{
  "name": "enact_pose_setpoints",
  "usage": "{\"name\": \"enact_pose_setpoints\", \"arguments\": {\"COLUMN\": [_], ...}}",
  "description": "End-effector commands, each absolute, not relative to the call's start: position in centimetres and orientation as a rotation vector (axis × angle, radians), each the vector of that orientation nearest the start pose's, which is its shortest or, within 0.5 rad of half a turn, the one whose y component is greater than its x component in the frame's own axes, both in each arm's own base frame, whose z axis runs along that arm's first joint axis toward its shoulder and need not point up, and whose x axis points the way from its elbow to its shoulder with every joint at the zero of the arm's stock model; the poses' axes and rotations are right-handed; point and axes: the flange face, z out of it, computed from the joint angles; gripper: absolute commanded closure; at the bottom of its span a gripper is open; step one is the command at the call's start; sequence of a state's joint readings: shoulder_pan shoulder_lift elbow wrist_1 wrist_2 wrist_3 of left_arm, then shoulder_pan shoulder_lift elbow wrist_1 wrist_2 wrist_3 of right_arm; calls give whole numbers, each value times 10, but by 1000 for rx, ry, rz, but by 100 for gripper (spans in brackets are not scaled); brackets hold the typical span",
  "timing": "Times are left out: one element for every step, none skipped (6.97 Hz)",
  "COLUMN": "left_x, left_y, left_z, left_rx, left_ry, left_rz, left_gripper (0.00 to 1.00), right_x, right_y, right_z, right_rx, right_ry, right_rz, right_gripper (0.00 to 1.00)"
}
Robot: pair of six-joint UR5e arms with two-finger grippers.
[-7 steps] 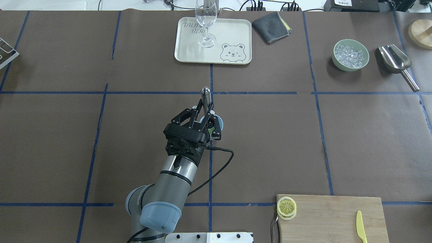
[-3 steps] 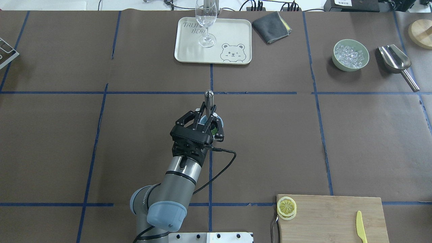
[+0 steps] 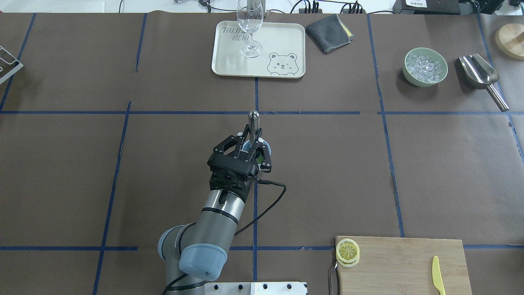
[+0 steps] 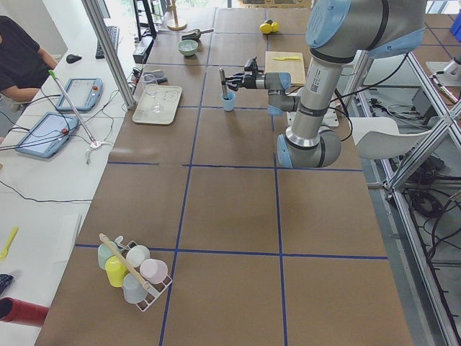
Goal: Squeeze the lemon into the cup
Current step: 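Press the metal rod down into the cup onto the lemon slice, then lift the metal rod out of the blue cup with the left gripper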
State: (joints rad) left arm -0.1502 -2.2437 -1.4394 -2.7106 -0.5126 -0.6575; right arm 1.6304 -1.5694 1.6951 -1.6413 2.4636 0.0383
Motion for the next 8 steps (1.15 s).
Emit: {"name": "enact_pose_setpoints", "arguments": {"left_x": [578,557,540,517,500,478,456,442], "left_y": [-310,-307,-305,-301,-299,-296,-300,-317], "left_z": [160,139,124,107,96,82,70,66], "left_rx": [1404,1433,1458,1488,1513,1543,1616,1648], "left_ry": [915,938,952,965,966,971,930,916], "left_rz": [-277,-272,-252,-254,-252,-250,-171,-148], "left_gripper": [100,100,100,100,100,100,100,100], "right_x": [84,84,84,84,85,84,85,85], "right_y": [-489,-489,-489,-490,-490,-490,-490,-490], "right_z": [595,594,594,593,592,589,589,589], "right_rx": [60,63,63,65,67,72,73,73], "right_ry": [-892,-892,-892,-892,-892,-892,-892,-892], "right_rz": [65,64,64,63,64,60,61,61], "right_gripper": [0,0,0,0,0,0,0,0]}}
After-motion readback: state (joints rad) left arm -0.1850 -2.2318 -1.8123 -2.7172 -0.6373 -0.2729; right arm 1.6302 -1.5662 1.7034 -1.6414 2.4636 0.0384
